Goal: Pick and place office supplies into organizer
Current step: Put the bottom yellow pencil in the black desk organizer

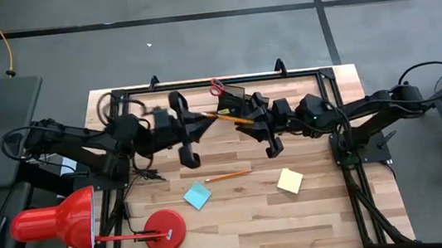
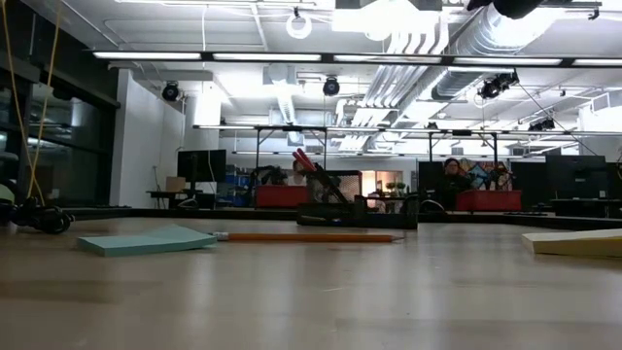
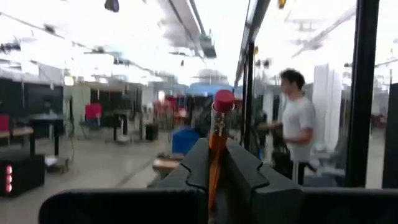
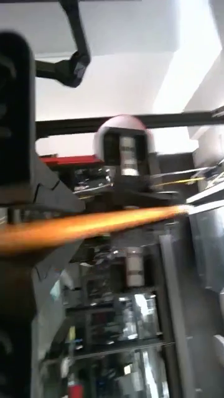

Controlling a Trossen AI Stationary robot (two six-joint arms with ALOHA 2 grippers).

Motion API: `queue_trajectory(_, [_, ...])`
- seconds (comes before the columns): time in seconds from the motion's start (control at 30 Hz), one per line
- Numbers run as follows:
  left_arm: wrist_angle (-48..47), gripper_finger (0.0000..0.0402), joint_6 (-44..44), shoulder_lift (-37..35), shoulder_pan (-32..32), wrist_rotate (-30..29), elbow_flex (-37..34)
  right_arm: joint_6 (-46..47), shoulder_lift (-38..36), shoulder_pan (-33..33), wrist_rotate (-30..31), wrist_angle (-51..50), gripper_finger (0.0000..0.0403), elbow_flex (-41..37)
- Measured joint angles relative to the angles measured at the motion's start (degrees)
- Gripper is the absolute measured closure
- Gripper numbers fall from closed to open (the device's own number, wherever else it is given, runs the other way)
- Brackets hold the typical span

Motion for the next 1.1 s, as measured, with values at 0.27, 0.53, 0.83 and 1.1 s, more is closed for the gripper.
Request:
queue_trajectory(0.27, [-2.7,0.0396,2.4,-1.6,3.2,2.1,0.0,3.4,0.0,3.5,4.7,-9.8,0.0263,0.0])
queue_trajectory(0.53, [-11.0,0.0396,0.1,-1.6,13.9,2.2,0.0,10.6,-0.3,5.1,-2.9,-42.5,0.0236,-0.2])
queue_trajectory(0.83, [-13.9,0.0396,-5.6,5.0,26.2,6.6,0.0,6.1,-1.2,3.9,-11.3,-63.4,0.0265,-0.2])
queue_trajectory(1.1, [-14.1,0.0393,-8.2,15.5,34.5,13.4,-0.1,-5.8,-1.6,-2.2,1.9,-68.6,0.0294,-0.2])
